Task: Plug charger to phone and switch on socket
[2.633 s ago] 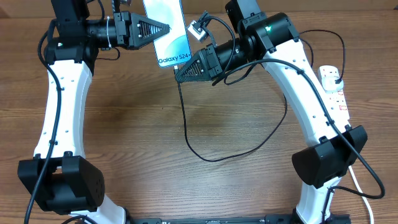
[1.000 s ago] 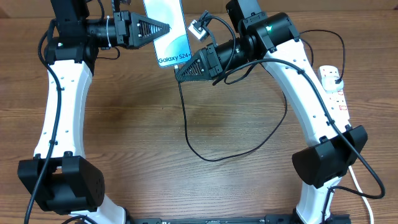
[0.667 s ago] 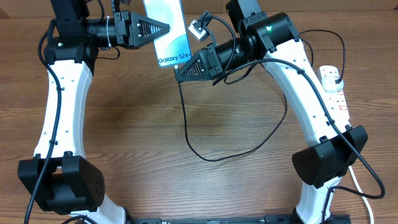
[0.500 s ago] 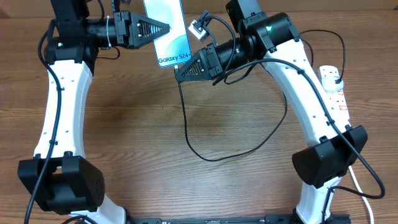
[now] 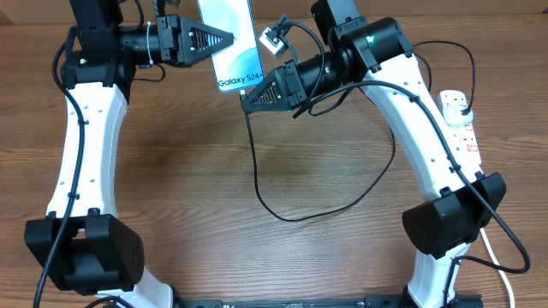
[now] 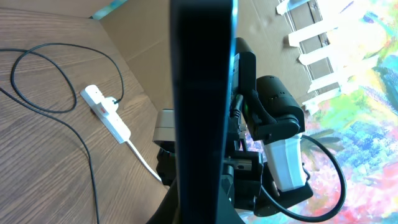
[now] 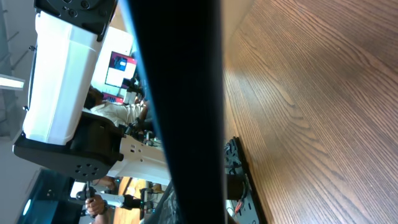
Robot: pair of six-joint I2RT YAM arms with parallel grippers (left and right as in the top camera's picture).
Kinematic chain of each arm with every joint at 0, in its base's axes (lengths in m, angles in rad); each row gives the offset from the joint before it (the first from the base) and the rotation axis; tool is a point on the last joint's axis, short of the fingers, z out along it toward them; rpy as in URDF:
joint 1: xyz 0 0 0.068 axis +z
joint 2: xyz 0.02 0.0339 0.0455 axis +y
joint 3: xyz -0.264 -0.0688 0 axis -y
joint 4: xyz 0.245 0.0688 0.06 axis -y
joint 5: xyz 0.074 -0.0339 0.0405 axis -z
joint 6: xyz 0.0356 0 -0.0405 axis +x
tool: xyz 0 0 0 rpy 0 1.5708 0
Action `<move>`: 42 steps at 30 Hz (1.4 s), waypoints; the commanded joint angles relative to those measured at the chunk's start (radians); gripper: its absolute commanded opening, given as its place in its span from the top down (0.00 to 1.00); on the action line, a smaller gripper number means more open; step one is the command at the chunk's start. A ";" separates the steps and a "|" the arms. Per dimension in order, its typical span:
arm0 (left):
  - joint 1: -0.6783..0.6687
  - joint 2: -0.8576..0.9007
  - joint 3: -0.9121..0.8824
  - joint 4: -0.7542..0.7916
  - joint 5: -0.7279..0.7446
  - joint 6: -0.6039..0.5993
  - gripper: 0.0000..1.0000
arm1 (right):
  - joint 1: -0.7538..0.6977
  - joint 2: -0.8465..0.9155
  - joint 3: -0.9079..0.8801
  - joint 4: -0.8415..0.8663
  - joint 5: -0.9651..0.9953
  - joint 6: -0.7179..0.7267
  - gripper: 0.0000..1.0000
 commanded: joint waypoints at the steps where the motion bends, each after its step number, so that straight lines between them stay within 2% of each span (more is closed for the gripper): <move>1: -0.019 -0.008 0.015 0.009 0.046 -0.003 0.96 | -0.013 -0.031 0.008 0.004 -0.020 -0.019 0.96; 42: -0.020 -0.008 0.015 0.008 0.045 -0.033 0.96 | -0.015 -0.031 0.008 -0.018 -0.046 -0.015 0.96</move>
